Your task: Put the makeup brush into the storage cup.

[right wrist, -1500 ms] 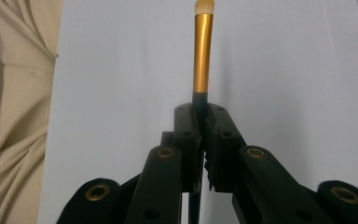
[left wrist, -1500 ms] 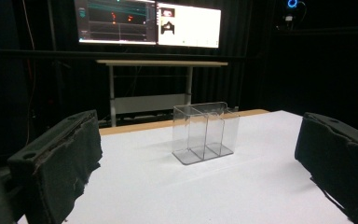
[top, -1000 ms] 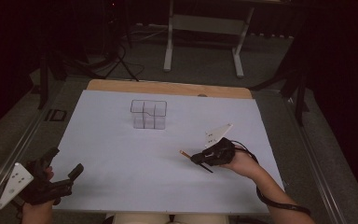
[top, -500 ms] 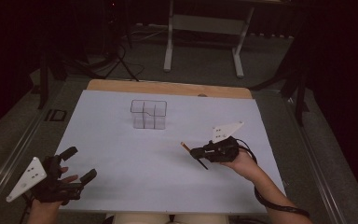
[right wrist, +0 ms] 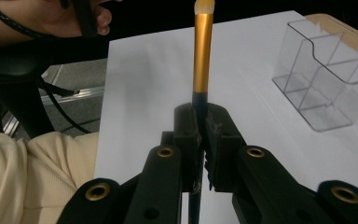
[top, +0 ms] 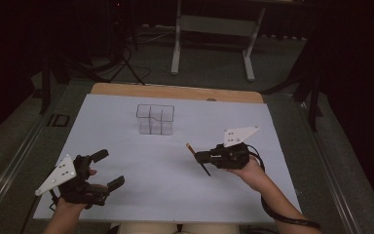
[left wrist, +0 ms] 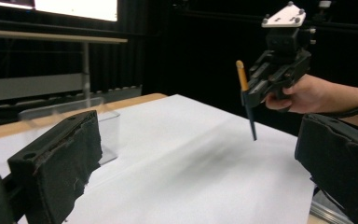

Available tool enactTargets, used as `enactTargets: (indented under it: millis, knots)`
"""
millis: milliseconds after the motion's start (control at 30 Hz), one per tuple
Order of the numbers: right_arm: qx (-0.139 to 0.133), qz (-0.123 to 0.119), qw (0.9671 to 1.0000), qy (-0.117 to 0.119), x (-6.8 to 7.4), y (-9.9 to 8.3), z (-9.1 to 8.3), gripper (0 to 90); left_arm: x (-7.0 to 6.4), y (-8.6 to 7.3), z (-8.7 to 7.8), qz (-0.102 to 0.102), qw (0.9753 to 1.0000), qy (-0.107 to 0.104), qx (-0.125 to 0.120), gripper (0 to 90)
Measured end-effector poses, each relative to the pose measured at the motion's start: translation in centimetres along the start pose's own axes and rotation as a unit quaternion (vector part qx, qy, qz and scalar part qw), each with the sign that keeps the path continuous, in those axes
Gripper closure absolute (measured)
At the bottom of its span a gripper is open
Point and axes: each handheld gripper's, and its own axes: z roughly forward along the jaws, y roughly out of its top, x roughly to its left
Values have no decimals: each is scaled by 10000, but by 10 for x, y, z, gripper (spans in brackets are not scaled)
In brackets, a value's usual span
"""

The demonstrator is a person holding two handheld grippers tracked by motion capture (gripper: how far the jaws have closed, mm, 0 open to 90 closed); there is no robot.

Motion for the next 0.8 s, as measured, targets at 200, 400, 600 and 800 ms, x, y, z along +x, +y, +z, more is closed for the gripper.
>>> enactTargets:
  millis: [200,400,600,800]
  knots:
    - [-301,64,9995,41,2,7,0,841,-6,10,22,-50,9991,-386,151,13]
    - [-545,61,9984,135,6,13,1,841,-8,16,44,-323,9945,-975,225,13]
    - [-787,4,9967,208,12,22,3,841,-14,17,65,-332,9922,-1169,266,13]
    - [-899,-81,9955,290,19,29,8,841,-22,13,84,-258,9894,-1382,358,63]
